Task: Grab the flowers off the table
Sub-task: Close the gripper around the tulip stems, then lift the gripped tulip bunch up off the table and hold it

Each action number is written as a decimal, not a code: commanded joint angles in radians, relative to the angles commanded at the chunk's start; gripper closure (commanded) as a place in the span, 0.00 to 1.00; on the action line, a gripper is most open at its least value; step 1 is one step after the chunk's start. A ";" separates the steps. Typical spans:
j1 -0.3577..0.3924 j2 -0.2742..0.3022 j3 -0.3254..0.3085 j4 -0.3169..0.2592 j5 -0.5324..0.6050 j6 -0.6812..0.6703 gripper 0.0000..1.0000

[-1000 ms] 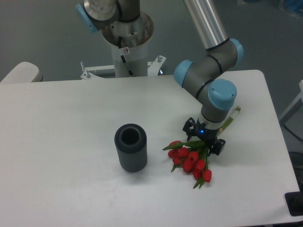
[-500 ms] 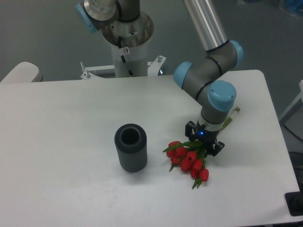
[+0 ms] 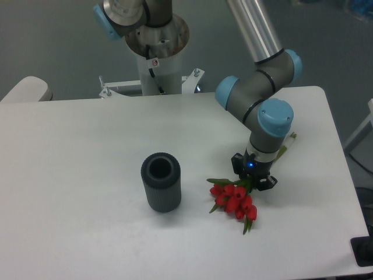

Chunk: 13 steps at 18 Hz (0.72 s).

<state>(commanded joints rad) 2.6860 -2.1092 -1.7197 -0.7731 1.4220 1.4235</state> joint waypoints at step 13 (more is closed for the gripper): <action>0.000 0.005 0.307 -0.160 -0.386 -0.026 0.69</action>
<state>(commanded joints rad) 2.6860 -2.1046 -1.4129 -0.9327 1.0359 1.3975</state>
